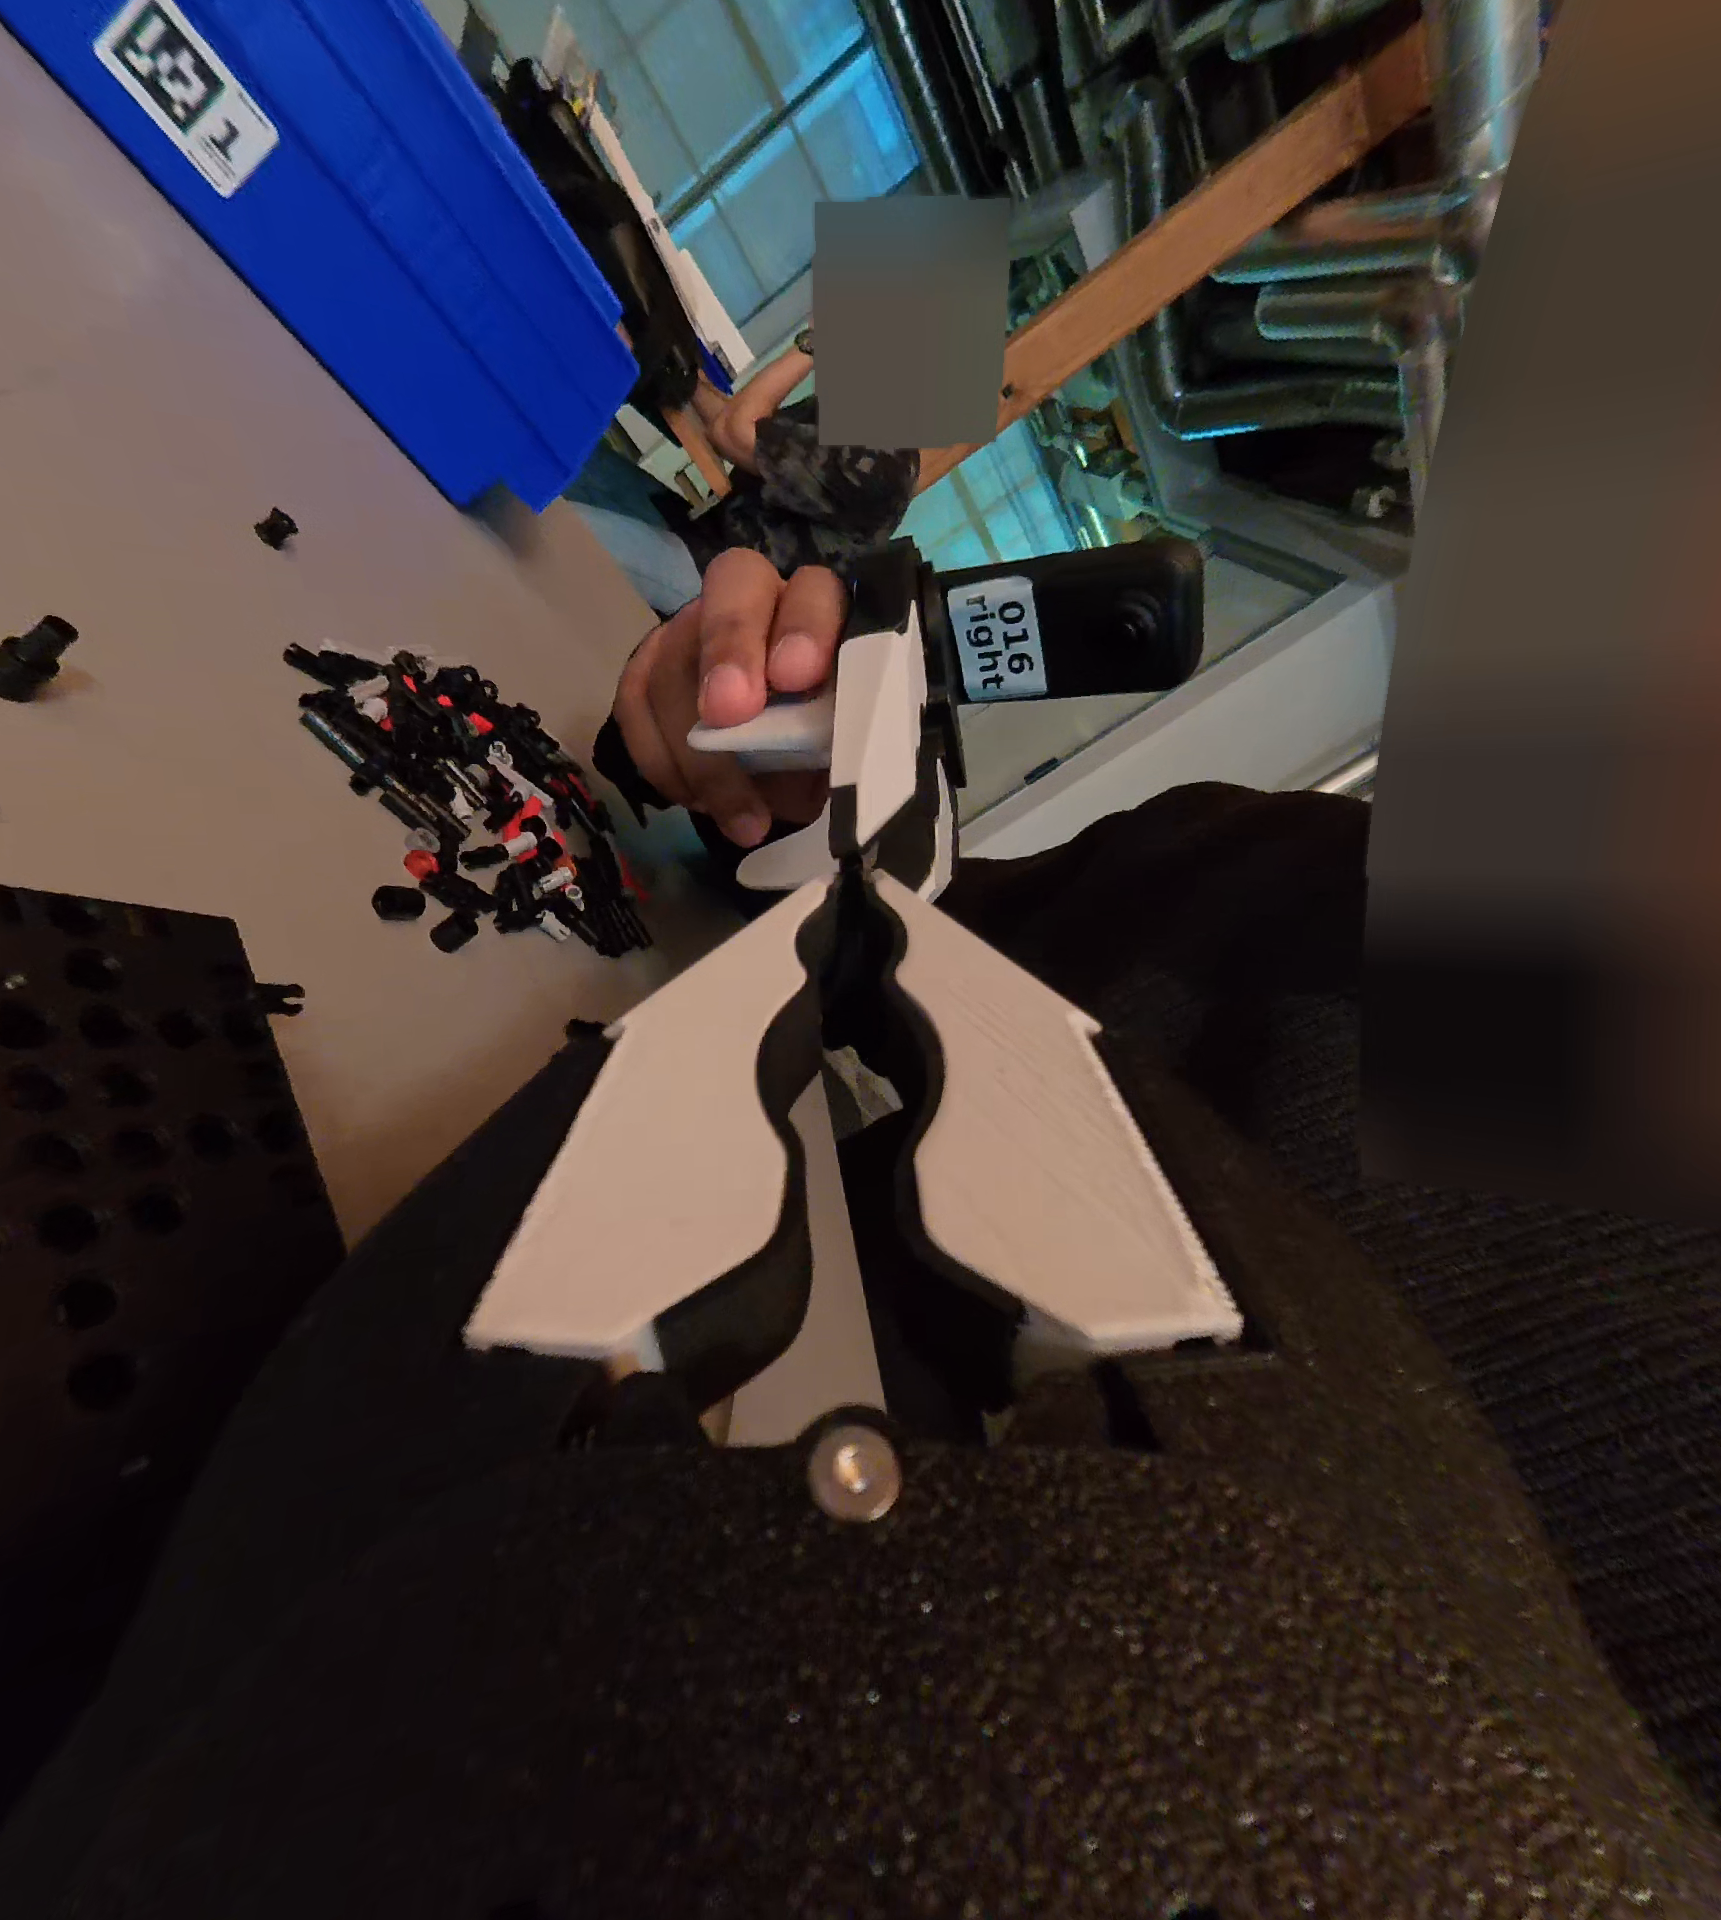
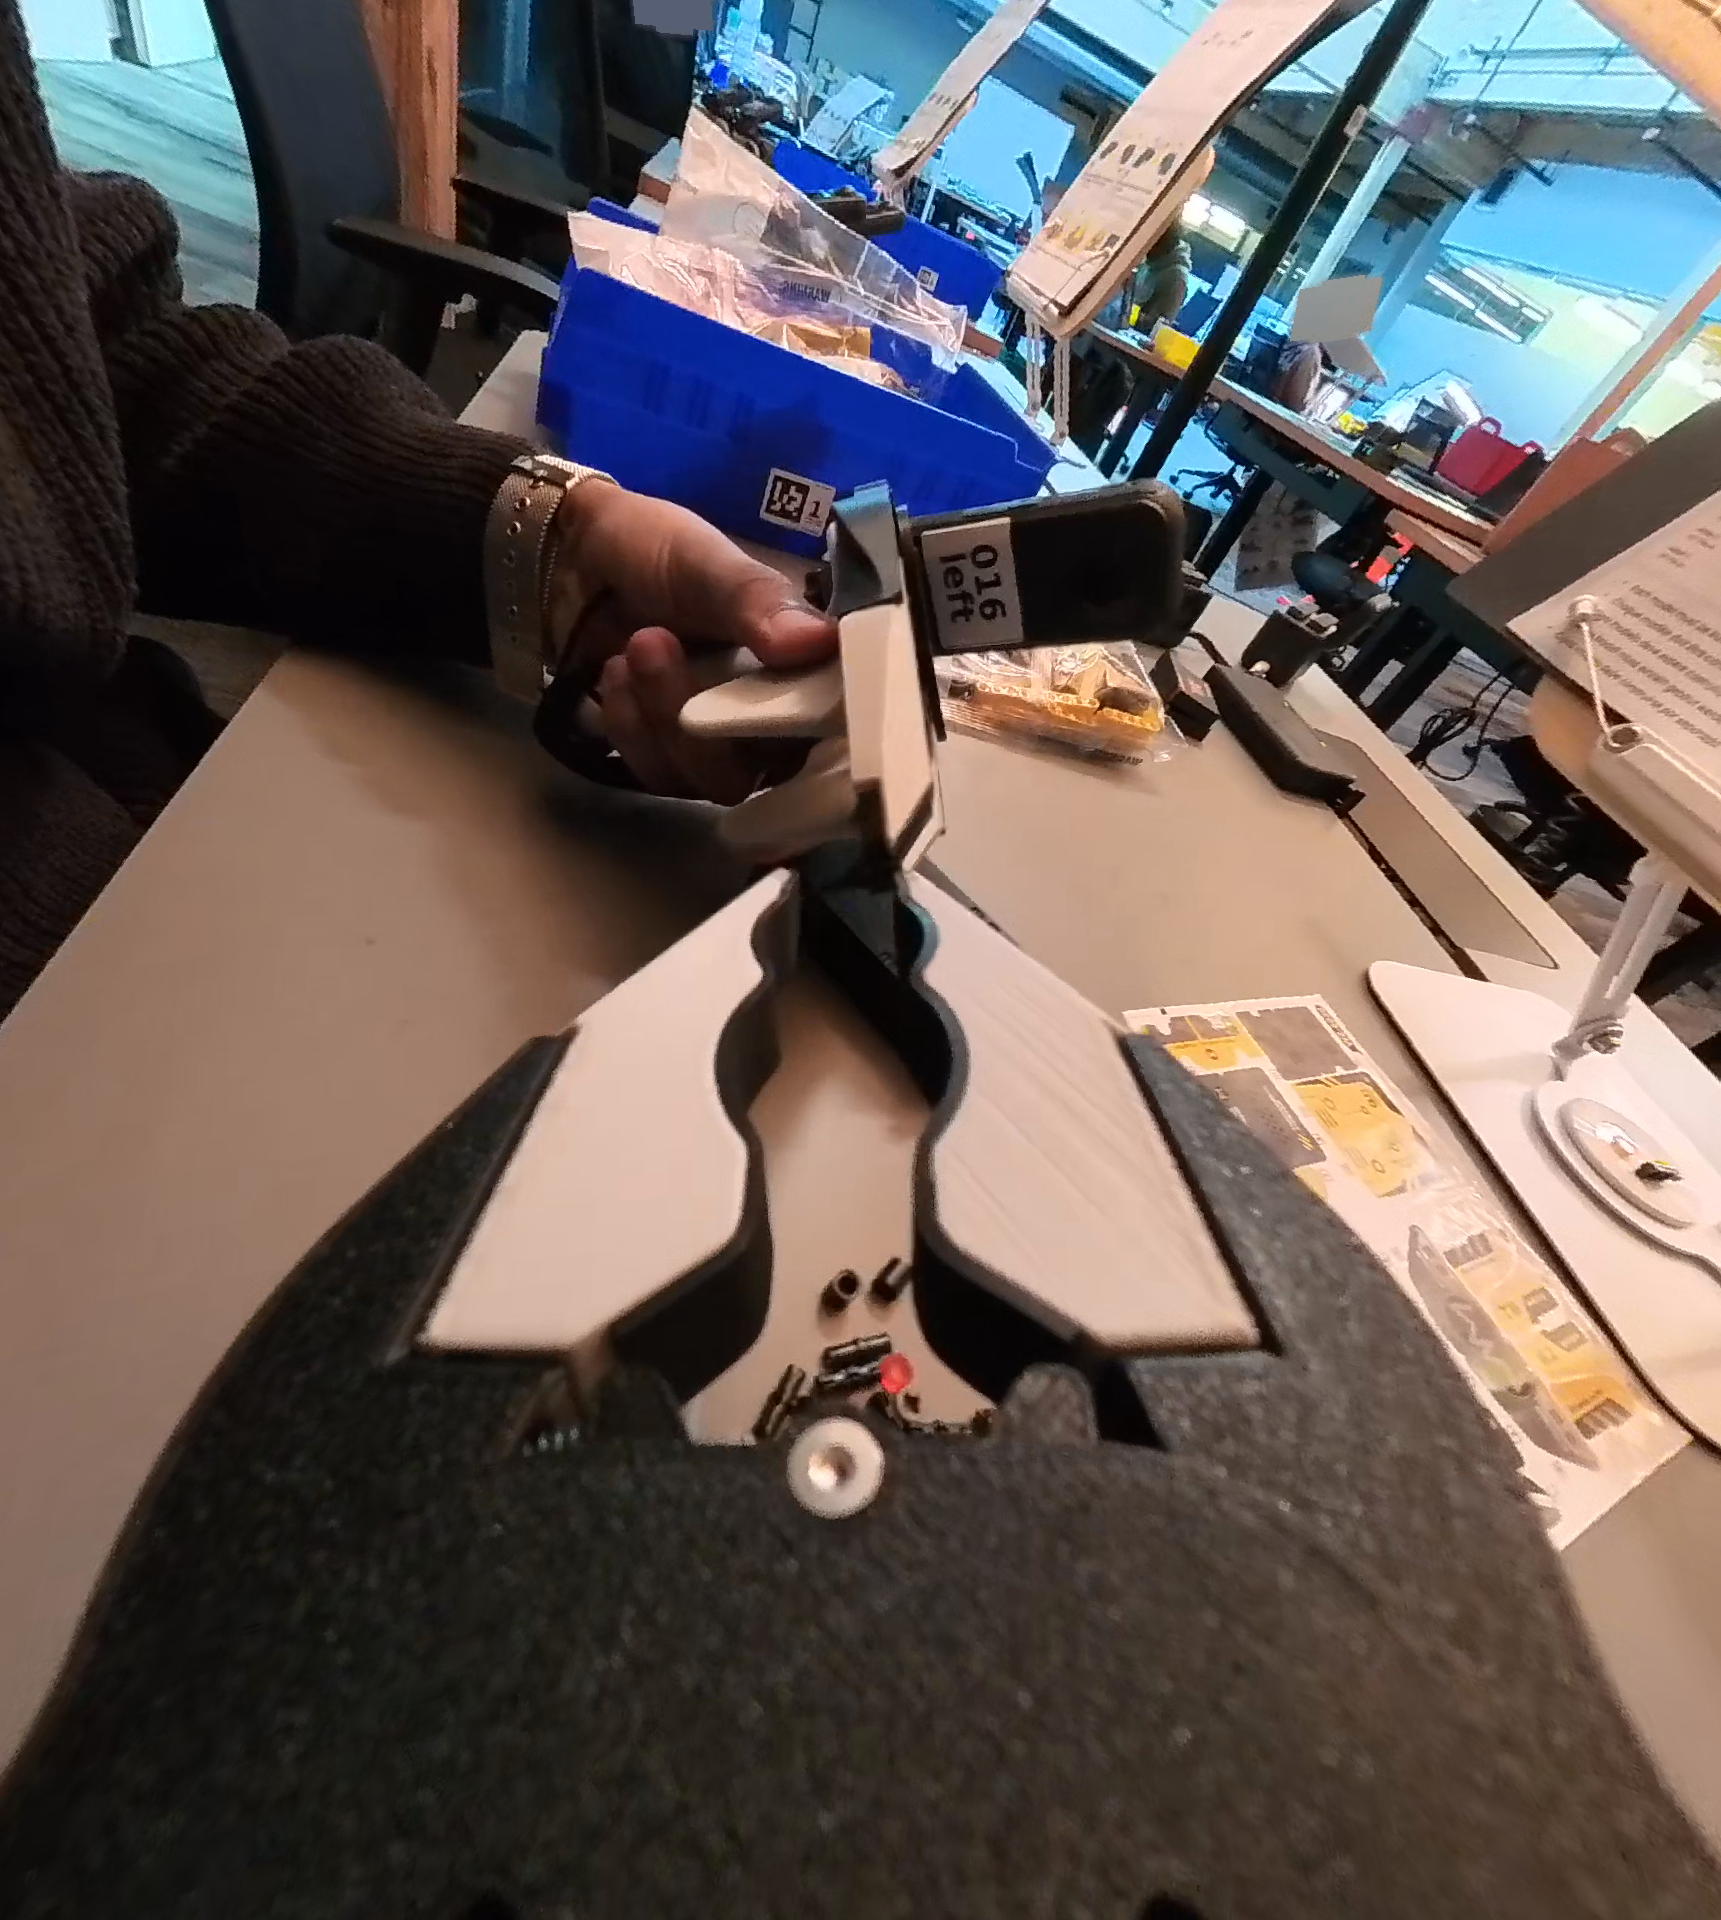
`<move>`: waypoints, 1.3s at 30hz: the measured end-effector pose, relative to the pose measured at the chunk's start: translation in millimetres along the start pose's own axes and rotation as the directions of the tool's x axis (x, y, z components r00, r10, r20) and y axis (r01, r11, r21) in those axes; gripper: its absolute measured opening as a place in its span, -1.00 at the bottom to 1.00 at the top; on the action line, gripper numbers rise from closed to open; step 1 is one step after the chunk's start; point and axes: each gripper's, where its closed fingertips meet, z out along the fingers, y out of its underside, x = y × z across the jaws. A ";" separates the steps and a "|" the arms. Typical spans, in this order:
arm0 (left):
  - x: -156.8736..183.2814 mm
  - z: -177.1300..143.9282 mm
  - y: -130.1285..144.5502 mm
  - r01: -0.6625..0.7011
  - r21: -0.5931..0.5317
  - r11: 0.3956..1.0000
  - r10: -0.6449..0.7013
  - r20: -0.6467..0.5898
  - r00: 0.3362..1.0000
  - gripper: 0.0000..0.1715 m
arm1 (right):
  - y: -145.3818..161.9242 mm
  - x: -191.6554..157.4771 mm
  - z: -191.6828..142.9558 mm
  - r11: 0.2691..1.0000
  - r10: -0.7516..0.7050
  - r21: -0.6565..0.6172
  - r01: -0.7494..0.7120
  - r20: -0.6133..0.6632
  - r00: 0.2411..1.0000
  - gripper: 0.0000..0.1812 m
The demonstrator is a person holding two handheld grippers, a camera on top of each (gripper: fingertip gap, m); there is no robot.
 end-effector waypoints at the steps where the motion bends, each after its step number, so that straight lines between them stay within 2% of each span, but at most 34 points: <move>1: 0.3 -0.7 -1.3 -0.001 0.009 1.000 0.001 -0.001 1.000 -1.00 | 0.2 1.2 0.3 1.000 -0.001 -0.001 0.001 -0.009 1.000 -0.79; 6: 1.7 -4.3 -9.6 0.005 0.061 0.998 -0.004 -0.015 1.000 -1.00 | 1.0 15.7 4.0 1.000 -0.015 -0.010 0.014 -0.132 0.991 -0.59; 11: 1.3 -4.1 -11.1 0.009 0.076 0.997 -0.008 -0.018 1.000 -1.00 | -3.3 24.2 6.7 0.993 -0.114 -0.023 0.112 -0.284 0.952 -0.59; 13: 3.3 -3.8 -12.5 0.008 0.086 0.996 -0.005 -0.029 1.000 -1.00 | -6.8 23.7 6.3 0.985 -0.171 -0.026 0.172 -0.323 0.931 -0.66; 17: 3.6 -5.4 -14.2 -0.001 0.095 0.995 0.003 -0.025 1.000 -1.00 | -7.6 19.5 7.1 0.974 -0.224 -0.039 0.224 -0.326 0.918 -0.83; 26: 3.9 -2.9 -11.6 -0.004 0.081 0.997 0.006 -0.027 1.000 -1.00 | -12.7 22.2 1.6 0.984 -0.168 0.002 0.178 -0.310 0.936 -0.83; 36: 25.0 -2.0 -13.5 0.064 0.092 0.994 -0.046 -0.181 0.982 -0.87 | -20.6 14.1 0.5 0.988 -0.111 0.079 0.133 -0.243 0.964 -0.83; 39: 25.8 -0.3 -11.9 0.069 0.081 0.994 -0.053 -0.182 0.982 -0.82 | -24.0 10.2 -0.4 0.986 -0.108 0.104 0.133 -0.221 0.969 -0.83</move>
